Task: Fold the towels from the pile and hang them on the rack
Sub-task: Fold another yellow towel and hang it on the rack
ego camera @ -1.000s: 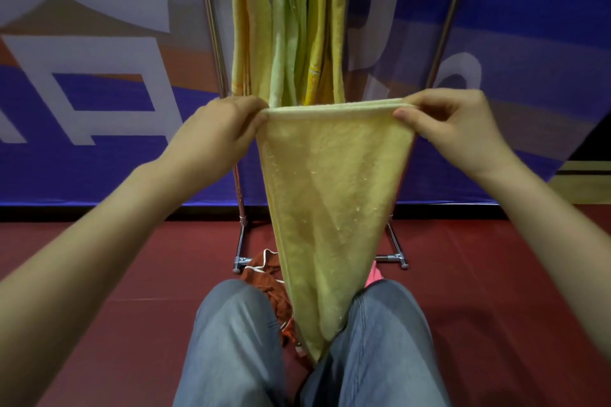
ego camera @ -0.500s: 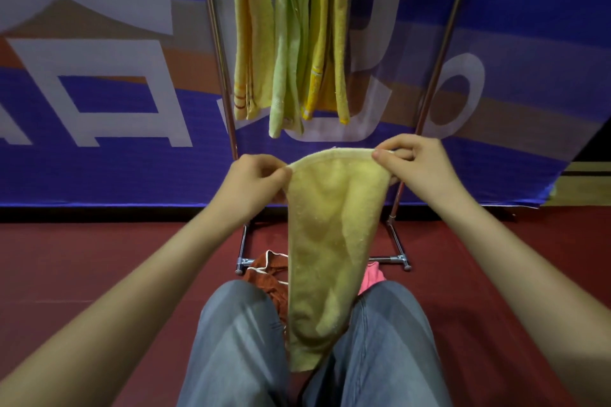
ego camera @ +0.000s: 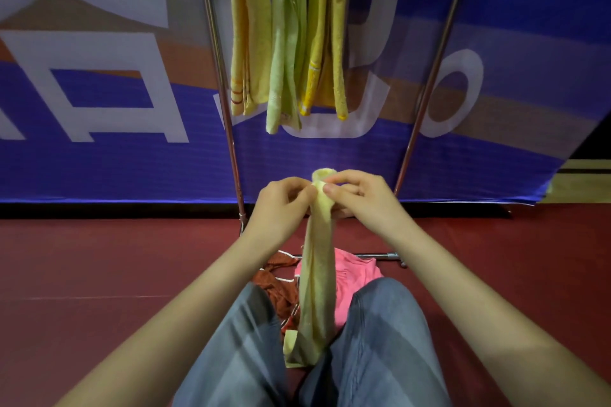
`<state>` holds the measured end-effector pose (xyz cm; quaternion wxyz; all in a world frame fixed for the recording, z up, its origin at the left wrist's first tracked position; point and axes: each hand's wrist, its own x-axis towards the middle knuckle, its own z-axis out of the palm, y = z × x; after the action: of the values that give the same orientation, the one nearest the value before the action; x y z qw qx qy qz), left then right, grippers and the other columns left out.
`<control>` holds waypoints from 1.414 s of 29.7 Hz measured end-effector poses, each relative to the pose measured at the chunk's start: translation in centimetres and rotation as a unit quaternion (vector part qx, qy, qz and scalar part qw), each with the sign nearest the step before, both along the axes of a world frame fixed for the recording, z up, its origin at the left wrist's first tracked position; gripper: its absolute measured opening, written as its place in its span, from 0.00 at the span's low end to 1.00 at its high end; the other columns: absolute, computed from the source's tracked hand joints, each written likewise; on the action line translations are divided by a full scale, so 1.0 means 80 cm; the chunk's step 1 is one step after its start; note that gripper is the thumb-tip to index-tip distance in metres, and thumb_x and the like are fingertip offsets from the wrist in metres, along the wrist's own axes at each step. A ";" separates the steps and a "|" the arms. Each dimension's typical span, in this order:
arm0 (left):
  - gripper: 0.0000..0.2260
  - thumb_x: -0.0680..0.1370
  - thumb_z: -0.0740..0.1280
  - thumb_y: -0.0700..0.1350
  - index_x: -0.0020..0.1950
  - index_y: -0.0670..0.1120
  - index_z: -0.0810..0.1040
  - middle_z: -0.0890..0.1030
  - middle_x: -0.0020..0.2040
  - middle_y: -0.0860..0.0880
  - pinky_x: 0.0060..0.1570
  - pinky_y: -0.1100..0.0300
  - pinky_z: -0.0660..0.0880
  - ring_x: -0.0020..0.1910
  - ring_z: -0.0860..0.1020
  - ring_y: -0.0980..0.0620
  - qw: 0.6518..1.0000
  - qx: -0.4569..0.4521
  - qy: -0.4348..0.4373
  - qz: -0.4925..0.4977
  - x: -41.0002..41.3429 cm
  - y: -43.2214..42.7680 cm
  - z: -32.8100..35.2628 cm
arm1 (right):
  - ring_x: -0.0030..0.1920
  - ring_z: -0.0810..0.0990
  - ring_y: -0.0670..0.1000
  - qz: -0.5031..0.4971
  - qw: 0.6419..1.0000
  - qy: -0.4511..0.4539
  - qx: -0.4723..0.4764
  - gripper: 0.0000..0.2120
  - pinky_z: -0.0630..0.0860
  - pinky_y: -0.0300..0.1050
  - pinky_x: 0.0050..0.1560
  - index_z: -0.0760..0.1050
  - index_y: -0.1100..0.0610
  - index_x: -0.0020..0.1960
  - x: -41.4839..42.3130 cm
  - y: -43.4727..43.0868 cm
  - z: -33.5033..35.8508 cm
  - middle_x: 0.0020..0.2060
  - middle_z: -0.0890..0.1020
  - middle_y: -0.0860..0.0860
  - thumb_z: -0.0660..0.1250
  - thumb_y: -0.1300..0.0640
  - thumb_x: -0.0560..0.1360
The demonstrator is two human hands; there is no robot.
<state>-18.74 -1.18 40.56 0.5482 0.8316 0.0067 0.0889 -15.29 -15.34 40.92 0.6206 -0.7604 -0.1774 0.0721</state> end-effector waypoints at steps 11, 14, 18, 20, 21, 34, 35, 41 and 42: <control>0.07 0.74 0.67 0.47 0.48 0.45 0.80 0.84 0.43 0.45 0.50 0.53 0.76 0.46 0.81 0.49 0.996 0.090 0.003 -0.010 -0.004 0.013 -0.005 | 0.41 0.81 0.41 0.109 0.990 0.086 -0.003 0.13 0.77 0.33 0.48 0.72 0.50 0.54 -0.007 -0.004 -0.011 0.43 0.81 0.48 0.52 0.63 0.79; 0.09 0.76 0.64 0.45 0.50 0.42 0.80 0.84 0.44 0.45 0.49 0.55 0.75 0.46 0.81 0.50 0.993 0.108 0.002 -0.042 -0.005 0.019 -0.005 | 0.43 0.81 0.42 0.124 0.989 0.086 0.005 0.14 0.77 0.37 0.51 0.72 0.53 0.54 -0.008 -0.006 -0.015 0.42 0.81 0.49 0.53 0.66 0.78; 0.09 0.77 0.63 0.43 0.51 0.40 0.79 0.83 0.43 0.44 0.39 0.66 0.71 0.42 0.80 0.50 0.987 0.147 -0.013 -0.070 -0.007 0.024 -0.006 | 0.39 0.82 0.43 0.129 0.990 0.061 0.011 0.15 0.77 0.38 0.48 0.71 0.47 0.51 -0.012 -0.010 -0.018 0.40 0.82 0.51 0.57 0.68 0.77; 0.09 0.77 0.62 0.43 0.51 0.40 0.79 0.82 0.42 0.44 0.37 0.68 0.69 0.40 0.78 0.51 0.982 0.170 -0.021 -0.085 -0.009 0.026 -0.005 | 0.37 0.82 0.44 0.136 0.990 0.041 -0.016 0.17 0.77 0.38 0.45 0.70 0.45 0.52 -0.012 -0.014 -0.020 0.38 0.82 0.50 0.58 0.68 0.76; 0.09 0.77 0.62 0.43 0.51 0.40 0.79 0.81 0.41 0.45 0.37 0.69 0.68 0.38 0.77 0.52 0.978 0.182 -0.025 -0.094 -0.010 0.027 -0.005 | 0.36 0.82 0.45 0.139 0.989 0.029 -0.035 0.17 0.77 0.38 0.43 0.71 0.45 0.52 -0.011 -0.016 -0.021 0.36 0.82 0.50 0.59 0.68 0.76; 0.16 0.76 0.54 0.53 0.52 0.45 0.75 0.78 0.45 0.49 0.46 0.62 0.70 0.43 0.74 0.57 0.957 0.221 -0.129 -0.135 -0.016 0.024 0.029 | 0.42 0.78 0.36 0.068 0.996 -0.004 -0.062 0.12 0.73 0.32 0.48 0.74 0.49 0.47 0.005 -0.036 -0.032 0.45 0.78 0.48 0.66 0.66 0.72; 0.16 0.76 0.54 0.53 0.52 0.44 0.75 0.78 0.45 0.49 0.46 0.61 0.70 0.43 0.74 0.57 0.959 0.217 -0.136 -0.126 -0.016 0.026 0.032 | 0.38 0.78 0.34 0.054 0.998 -0.003 -0.037 0.10 0.73 0.30 0.45 0.75 0.54 0.46 0.006 -0.037 -0.032 0.42 0.79 0.48 0.65 0.68 0.72; 0.08 0.78 0.60 0.50 0.44 0.48 0.75 0.78 0.39 0.53 0.39 0.69 0.69 0.38 0.74 0.60 0.982 0.148 -0.074 -0.092 -0.018 0.036 0.047 | 0.33 0.79 0.38 0.057 0.998 -0.019 0.036 0.05 0.75 0.31 0.37 0.76 0.58 0.44 0.000 -0.032 -0.011 0.36 0.80 0.50 0.65 0.66 0.72; 0.10 0.76 0.61 0.54 0.46 0.49 0.76 0.78 0.41 0.53 0.40 0.69 0.70 0.39 0.75 0.60 0.984 0.138 -0.048 -0.097 -0.018 0.035 0.049 | 0.34 0.79 0.39 0.069 0.997 -0.021 0.034 0.06 0.76 0.31 0.37 0.76 0.56 0.44 -0.003 -0.028 -0.009 0.36 0.81 0.49 0.66 0.66 0.72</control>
<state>-20.15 1.59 44.49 0.4338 0.8908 -0.1125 0.0751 -15.54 -17.55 40.21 0.6355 -0.7264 -0.2447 0.0929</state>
